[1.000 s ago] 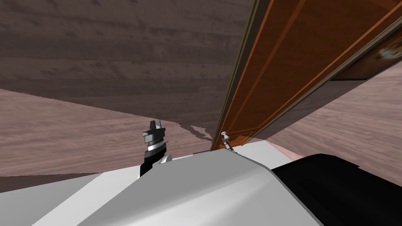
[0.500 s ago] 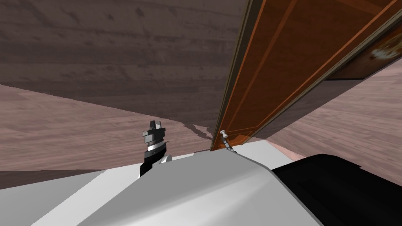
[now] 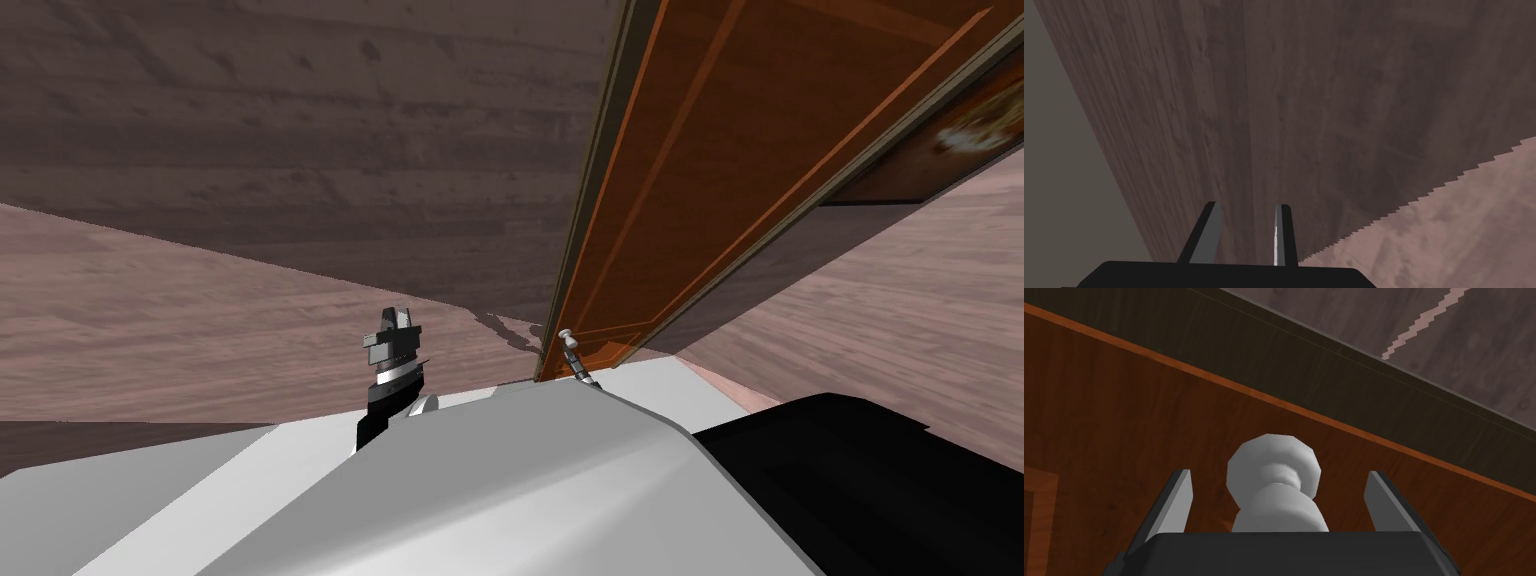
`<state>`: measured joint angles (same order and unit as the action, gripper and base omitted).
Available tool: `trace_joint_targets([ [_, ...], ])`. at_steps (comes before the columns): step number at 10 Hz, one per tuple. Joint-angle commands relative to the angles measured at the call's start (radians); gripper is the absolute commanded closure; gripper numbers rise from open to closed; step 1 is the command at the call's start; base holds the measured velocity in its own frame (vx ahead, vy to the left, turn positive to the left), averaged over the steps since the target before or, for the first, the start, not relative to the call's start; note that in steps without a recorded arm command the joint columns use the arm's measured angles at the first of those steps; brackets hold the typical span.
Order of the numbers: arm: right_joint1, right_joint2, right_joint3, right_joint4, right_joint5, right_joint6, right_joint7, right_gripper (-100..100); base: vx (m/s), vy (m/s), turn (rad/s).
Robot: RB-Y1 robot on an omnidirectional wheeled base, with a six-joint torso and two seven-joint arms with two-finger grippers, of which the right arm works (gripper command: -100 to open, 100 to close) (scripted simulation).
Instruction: Pull the door open
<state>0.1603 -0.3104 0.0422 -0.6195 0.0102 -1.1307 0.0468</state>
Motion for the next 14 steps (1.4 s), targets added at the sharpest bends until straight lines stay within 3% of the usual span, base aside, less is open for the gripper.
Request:
trace_joint_targets([
  [1,-0.010,0.002,0.007,0.005,-0.015,0.006,-0.050,-100,-0.058,-0.009,0.014],
  [14,-0.087,0.015,0.062,0.017,-0.142,0.066,-0.380,-100,-0.055,-0.014,0.018],
])
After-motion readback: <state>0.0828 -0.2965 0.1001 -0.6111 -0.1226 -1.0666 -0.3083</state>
